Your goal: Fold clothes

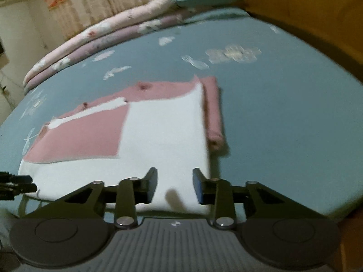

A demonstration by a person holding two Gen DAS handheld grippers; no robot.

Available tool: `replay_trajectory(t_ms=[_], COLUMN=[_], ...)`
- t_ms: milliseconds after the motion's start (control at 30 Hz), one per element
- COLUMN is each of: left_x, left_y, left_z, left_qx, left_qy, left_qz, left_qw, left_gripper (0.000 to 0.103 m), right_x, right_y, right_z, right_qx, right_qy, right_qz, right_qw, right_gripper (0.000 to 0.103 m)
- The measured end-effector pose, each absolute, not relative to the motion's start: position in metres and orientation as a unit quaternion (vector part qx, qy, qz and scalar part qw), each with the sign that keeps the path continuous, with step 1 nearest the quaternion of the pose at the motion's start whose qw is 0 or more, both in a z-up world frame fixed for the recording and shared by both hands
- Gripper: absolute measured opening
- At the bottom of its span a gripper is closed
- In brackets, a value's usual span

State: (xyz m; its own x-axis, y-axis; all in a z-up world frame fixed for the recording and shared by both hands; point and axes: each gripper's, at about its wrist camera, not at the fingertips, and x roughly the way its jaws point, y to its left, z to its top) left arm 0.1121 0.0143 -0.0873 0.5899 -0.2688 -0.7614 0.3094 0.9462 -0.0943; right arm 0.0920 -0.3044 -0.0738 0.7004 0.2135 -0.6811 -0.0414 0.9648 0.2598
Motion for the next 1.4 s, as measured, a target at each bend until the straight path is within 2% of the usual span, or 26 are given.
replay_trajectory(t_ms=[133, 333, 567, 700, 800, 933, 1100, 1233, 1400], left_x=[0.110, 0.104, 0.093, 0.108, 0.113, 0.107, 0.106, 0.122, 0.152], left_y=[-0.004, 0.001, 0.002, 0.000, -0.002, 0.000, 0.001, -0.007, -0.023], left_z=[-0.084, -0.108, -0.086, -0.081, -0.090, -0.106, -0.095, -0.081, -0.076], left_qx=[0.035, 0.021, 0.023, 0.024, 0.019, 0.018, 0.012, 0.022, 0.030], left_qy=[0.410, 0.449, 0.420, 0.414, 0.433, 0.464, 0.452, 0.429, 0.414], left_qz=[-0.174, -0.131, -0.121, -0.100, -0.087, -0.082, -0.089, -0.100, -0.111], left_qw=[0.894, 0.883, 0.899, 0.904, 0.897, 0.882, 0.888, 0.897, 0.903], left_gripper=[0.061, 0.062, 0.069, 0.070, 0.070, 0.073, 0.076, 0.083, 0.084], right_x=[0.097, 0.089, 0.089, 0.101, 0.108, 0.107, 0.107, 0.123, 0.152], right_y=[-0.283, -0.281, -0.267, -0.244, -0.224, -0.208, -0.231, -0.263, -0.296], right_z=[-0.079, -0.099, -0.089, -0.076, -0.079, -0.095, -0.087, -0.077, -0.092], right_qx=[0.102, 0.079, 0.073, 0.052, 0.038, 0.034, 0.068, 0.089, 0.114], right_qy=[0.388, 0.417, 0.399, 0.382, 0.384, 0.408, 0.386, 0.354, 0.354], right_qz=[0.098, 0.083, 0.113, 0.144, 0.167, 0.188, 0.179, 0.135, 0.088], right_qw=[0.911, 0.902, 0.907, 0.912, 0.907, 0.893, 0.903, 0.921, 0.924], right_gripper=[0.041, 0.046, 0.051, 0.057, 0.057, 0.065, 0.065, 0.074, 0.080])
